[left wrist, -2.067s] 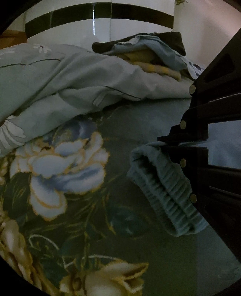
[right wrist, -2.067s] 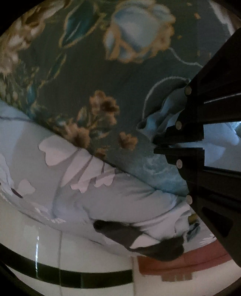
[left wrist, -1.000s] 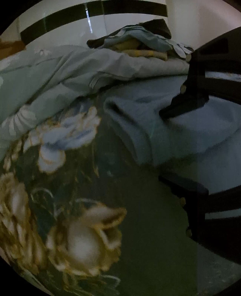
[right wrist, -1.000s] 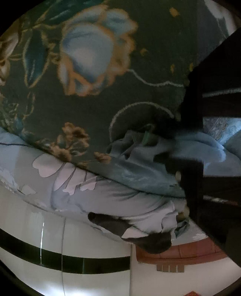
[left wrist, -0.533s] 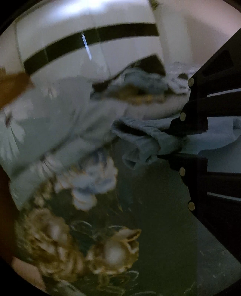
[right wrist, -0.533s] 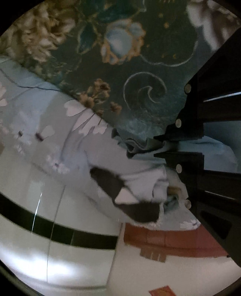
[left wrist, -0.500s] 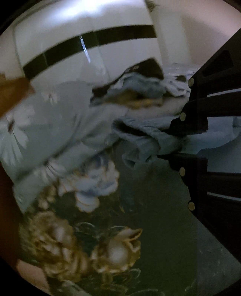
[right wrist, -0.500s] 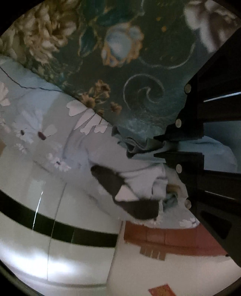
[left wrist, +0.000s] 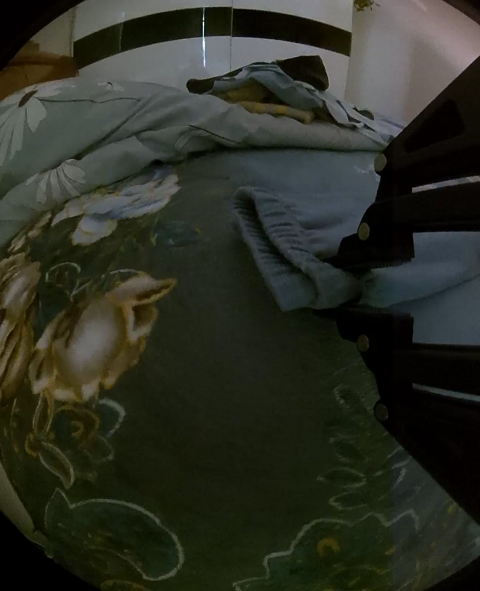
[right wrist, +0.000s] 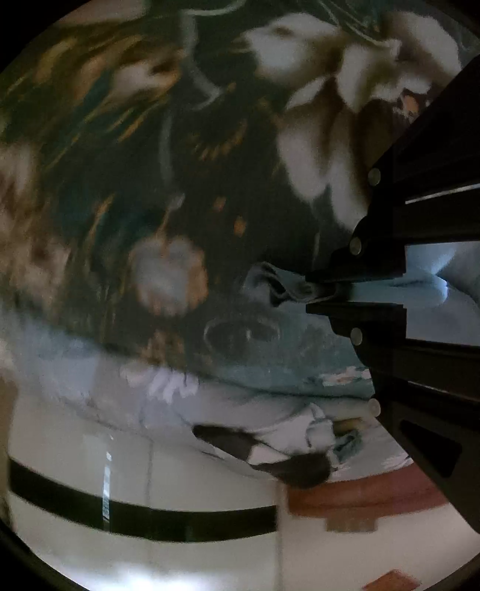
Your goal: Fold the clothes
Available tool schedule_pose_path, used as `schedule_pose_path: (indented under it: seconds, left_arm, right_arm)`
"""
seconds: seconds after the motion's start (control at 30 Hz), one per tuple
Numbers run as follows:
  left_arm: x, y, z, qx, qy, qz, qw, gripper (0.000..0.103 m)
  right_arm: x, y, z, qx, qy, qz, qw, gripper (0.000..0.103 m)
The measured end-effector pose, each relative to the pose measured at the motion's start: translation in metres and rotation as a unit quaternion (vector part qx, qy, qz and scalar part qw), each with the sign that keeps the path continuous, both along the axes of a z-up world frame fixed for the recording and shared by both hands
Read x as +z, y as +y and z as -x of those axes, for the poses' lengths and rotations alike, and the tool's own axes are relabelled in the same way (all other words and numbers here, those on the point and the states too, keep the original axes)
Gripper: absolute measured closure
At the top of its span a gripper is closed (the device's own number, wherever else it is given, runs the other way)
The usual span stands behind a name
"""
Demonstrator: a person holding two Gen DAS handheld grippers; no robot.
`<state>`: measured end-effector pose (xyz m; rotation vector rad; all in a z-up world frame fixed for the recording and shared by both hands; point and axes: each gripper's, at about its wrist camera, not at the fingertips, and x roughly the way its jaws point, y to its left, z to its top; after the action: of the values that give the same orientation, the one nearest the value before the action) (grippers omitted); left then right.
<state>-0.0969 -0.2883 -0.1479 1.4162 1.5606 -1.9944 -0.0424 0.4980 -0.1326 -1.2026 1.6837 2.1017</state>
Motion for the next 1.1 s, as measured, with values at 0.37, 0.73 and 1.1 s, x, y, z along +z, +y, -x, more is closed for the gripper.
schedule_pose_path:
  seconds: [0.37, 0.73, 1.1]
  left_arm:
    - [0.039, 0.004, -0.015, -0.055, -0.002, 0.009, 0.9984, 0.053]
    - [0.056, 0.007, -0.063, -0.067, 0.013, 0.005, 0.9977, 0.048]
    - [0.045, 0.062, -0.025, -0.177, 0.004, 0.025, 0.9839, 0.047]
  right_arm:
    - [0.117, -0.099, 0.056, 0.176, 0.111, -0.113, 0.972, 0.095]
    - [0.102, -0.189, 0.065, 0.253, 0.094, -0.073, 0.960, 0.095]
    - [0.035, -0.258, 0.043, 0.395, 0.026, -0.027, 0.918, 0.082]
